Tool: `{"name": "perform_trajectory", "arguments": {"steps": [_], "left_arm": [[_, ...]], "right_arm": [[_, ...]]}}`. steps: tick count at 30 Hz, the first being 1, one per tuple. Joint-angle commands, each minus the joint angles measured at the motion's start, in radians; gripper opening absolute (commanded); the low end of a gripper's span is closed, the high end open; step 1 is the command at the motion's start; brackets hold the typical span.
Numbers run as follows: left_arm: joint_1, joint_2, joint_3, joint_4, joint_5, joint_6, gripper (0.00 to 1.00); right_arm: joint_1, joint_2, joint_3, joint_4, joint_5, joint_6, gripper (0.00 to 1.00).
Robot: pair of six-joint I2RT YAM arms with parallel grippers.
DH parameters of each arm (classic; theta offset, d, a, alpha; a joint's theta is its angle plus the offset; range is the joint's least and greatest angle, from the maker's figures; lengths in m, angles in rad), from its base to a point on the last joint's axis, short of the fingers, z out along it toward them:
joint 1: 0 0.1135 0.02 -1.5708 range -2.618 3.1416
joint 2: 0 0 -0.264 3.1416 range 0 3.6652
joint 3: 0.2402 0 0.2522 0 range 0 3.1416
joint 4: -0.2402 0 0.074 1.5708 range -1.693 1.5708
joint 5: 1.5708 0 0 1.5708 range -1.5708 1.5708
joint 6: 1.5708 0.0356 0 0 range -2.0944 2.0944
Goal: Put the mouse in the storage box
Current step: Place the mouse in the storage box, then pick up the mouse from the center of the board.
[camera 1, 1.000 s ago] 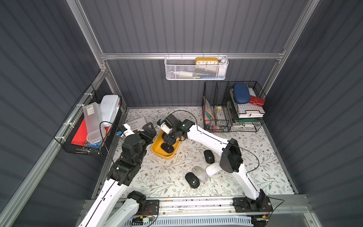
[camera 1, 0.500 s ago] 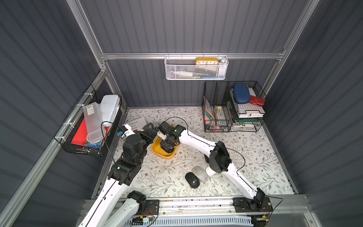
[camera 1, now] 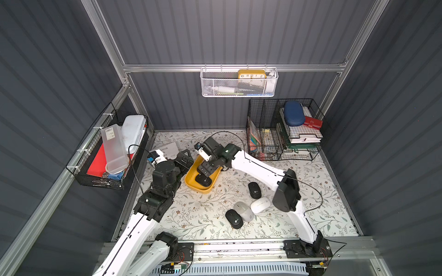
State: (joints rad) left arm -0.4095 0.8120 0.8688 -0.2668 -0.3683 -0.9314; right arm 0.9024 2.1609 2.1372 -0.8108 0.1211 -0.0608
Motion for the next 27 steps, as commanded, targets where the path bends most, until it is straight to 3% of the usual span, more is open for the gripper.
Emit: {"name": "perform_trajectory", "arguments": {"steps": [1,5,8,11,17,27], "left_arm": [[0.003,0.066,0.078,-0.007,0.066,0.027,0.99],[-0.013,0.237,0.115,0.037,0.271,-0.045,0.99],[-0.156,0.418,0.127,0.109,0.356,-0.114,0.99],[-0.300,0.661,0.252,0.077,0.377,-0.117,0.99],[-0.427,1.016,0.478,-0.034,0.392,-0.083,0.99],[-0.466,1.356,0.761,-0.196,0.397,-0.024,0.94]], "right_arm": [[-0.051,-0.217,-0.213,0.069,0.060,0.109,0.93],[-0.133,-0.502,-0.564,0.152,0.130,0.237,0.93],[-0.209,-0.678,-0.755,0.140,0.193,0.344,0.94],[-0.275,-0.827,-0.910,0.107,0.238,0.433,0.94],[-0.328,-1.028,-1.083,-0.011,0.405,0.574,0.94],[-0.350,-1.215,-1.207,-0.023,0.465,0.657,0.94]]}}
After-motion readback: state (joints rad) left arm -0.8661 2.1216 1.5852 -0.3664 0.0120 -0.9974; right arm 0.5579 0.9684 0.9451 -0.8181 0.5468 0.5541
